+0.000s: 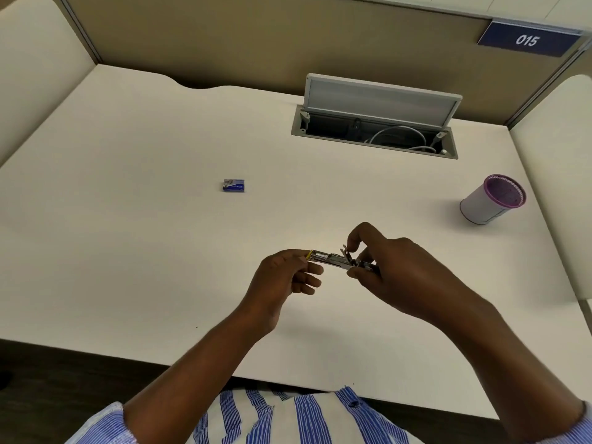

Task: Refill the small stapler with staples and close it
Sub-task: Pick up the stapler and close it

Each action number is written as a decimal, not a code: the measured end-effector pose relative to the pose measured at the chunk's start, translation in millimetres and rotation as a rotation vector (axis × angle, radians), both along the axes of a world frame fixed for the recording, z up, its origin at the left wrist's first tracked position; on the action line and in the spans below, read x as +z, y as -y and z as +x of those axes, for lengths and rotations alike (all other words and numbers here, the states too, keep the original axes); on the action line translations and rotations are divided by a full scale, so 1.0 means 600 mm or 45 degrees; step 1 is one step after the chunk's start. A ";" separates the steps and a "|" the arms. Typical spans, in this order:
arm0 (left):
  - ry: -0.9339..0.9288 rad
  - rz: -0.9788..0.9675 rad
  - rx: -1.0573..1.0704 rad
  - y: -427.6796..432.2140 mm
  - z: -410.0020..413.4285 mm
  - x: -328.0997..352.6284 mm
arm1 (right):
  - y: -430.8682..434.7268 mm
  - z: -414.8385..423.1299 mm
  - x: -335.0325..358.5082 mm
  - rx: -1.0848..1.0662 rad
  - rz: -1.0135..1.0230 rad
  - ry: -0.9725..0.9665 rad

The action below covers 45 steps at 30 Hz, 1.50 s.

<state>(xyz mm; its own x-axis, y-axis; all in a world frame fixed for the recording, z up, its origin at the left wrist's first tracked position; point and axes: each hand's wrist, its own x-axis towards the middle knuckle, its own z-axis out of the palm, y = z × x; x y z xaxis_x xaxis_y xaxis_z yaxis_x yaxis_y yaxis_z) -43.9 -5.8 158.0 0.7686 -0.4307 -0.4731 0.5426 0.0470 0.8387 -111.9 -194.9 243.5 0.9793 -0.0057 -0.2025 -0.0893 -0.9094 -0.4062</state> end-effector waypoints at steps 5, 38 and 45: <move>0.007 -0.006 0.003 0.000 0.008 0.000 | -0.002 -0.002 -0.004 0.002 0.057 0.033; 0.156 0.050 0.224 0.001 0.035 0.011 | -0.018 -0.006 -0.033 -0.751 1.449 -0.390; 1.212 0.337 -0.074 0.010 -0.012 0.021 | -0.047 -0.002 -0.048 -1.096 1.911 -0.416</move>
<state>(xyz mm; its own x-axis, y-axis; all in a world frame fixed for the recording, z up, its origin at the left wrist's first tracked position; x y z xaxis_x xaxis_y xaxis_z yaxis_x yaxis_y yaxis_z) -51.4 -11.8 170.6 0.8595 -0.4489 0.2445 -0.3676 -0.2104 0.9059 -113.1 -166.9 214.4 0.7207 -0.0936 -0.6868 -0.5405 0.5444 -0.6414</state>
